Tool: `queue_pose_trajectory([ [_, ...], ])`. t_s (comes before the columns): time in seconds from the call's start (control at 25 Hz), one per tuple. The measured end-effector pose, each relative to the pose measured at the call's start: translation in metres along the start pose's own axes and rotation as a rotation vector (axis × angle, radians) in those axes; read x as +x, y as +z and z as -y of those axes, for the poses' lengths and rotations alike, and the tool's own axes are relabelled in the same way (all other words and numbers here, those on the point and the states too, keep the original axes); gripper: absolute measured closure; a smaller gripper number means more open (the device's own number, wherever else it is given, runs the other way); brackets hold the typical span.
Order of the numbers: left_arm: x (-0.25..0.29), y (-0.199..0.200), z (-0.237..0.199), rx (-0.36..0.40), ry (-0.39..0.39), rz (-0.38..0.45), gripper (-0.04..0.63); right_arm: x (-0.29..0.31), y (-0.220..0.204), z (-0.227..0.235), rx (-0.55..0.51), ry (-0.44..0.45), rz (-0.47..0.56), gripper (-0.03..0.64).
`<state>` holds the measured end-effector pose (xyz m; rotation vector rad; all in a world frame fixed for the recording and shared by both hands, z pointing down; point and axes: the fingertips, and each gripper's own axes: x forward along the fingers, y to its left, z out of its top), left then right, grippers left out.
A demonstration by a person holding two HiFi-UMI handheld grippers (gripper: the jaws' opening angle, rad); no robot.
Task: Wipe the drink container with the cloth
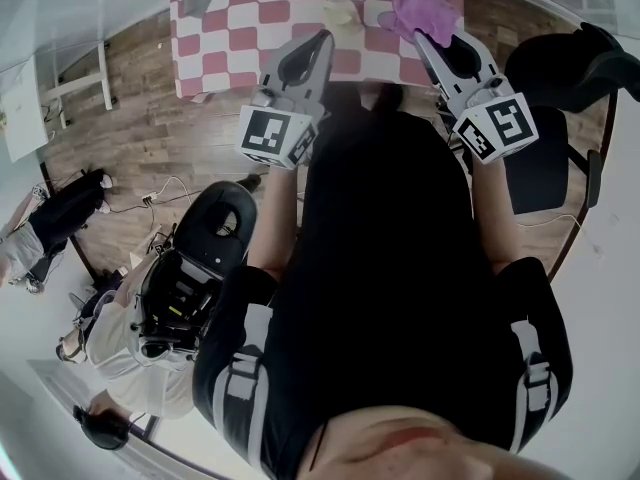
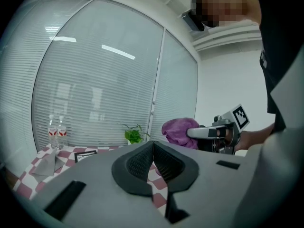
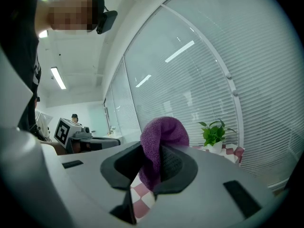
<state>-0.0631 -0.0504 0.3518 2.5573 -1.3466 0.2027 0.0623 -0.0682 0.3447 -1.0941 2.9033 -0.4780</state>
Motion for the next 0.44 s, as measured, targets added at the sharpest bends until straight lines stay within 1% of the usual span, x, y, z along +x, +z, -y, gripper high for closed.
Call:
queue_pose_trajectory([
  [0.08,0.003,0.001,-0.016,-0.004,0.003,-0.003,0.561,0.016,0.001,0.002,-0.001,0.001,-0.003,0.528],
  [0.16,0.005,0.002,-0.017,-0.018,0.001,-0.001,0.561,0.017,0.003,0.004,-0.001,0.002,-0.006,0.528],
  [0.24,0.001,0.003,0.003,-0.026,-0.007,0.005,0.561,-0.004,0.005,0.004,-0.007,0.004,-0.004,0.528],
  [0.32,-0.004,0.002,0.020,-0.018,-0.007,0.004,0.561,-0.023,0.005,0.001,-0.012,0.004,-0.006,0.528],
  [0.44,-0.009,0.001,0.033,-0.011,-0.003,0.002,0.561,-0.038,0.003,-0.002,-0.006,0.006,-0.013,0.528],
])
